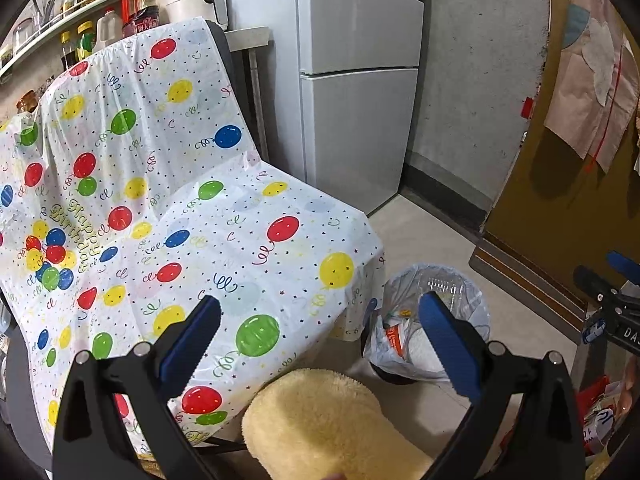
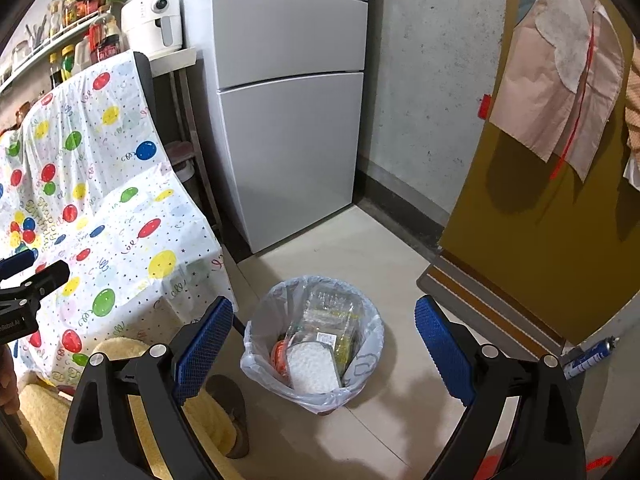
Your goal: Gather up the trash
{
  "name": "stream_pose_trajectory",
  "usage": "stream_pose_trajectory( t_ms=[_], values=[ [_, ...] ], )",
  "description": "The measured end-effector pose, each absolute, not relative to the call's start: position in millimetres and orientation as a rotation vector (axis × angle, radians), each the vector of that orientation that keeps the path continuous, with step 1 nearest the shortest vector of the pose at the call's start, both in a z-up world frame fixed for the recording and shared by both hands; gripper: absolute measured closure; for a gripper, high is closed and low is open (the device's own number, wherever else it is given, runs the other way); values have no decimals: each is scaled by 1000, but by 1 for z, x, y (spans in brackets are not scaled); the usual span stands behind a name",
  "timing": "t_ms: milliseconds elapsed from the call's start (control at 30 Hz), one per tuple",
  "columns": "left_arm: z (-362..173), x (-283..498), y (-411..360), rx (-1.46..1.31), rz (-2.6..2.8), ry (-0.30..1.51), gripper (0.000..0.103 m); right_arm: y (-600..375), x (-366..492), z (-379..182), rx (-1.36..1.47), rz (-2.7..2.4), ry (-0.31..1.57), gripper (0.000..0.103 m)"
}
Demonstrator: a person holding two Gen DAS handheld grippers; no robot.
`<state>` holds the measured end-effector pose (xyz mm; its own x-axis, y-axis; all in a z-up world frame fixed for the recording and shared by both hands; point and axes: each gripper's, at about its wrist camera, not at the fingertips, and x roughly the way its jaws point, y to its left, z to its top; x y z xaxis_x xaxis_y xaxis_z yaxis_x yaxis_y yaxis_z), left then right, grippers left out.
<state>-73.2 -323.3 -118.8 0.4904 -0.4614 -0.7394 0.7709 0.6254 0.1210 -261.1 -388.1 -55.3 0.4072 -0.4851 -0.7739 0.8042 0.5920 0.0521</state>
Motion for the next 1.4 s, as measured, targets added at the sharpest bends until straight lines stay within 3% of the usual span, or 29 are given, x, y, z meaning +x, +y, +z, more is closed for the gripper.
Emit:
stream_pose_trajectory(
  t_ms=[1400],
  values=[
    [-122, -76, -322, 495, -796, 747, 7, -384, -258, -66, 465, -848, 817, 11]
  ],
)
